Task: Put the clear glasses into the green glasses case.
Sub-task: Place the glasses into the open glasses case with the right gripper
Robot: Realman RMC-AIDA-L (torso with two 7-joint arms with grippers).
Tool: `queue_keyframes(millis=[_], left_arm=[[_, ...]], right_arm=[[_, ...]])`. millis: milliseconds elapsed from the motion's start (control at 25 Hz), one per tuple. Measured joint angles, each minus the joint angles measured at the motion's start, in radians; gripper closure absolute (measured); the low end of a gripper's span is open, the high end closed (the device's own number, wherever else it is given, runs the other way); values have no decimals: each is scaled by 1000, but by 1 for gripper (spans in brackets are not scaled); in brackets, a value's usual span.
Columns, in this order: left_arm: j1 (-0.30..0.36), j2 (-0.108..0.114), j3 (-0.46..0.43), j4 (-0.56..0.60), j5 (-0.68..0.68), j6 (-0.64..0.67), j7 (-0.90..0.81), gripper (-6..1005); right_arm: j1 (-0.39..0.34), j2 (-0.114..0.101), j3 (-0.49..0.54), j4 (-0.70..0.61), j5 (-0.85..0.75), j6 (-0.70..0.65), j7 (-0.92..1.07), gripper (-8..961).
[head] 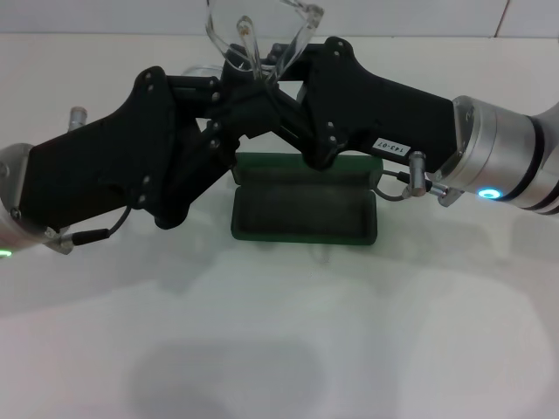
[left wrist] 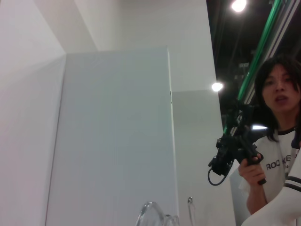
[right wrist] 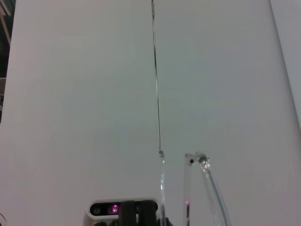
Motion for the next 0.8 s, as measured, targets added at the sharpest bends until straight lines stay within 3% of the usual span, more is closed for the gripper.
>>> queue_keyframes(millis=[800], left_arm=[[-3, 1, -1, -2, -1, 0, 10, 930]], right_arm=[[7, 0, -14, 0, -10, 1, 3, 838]])
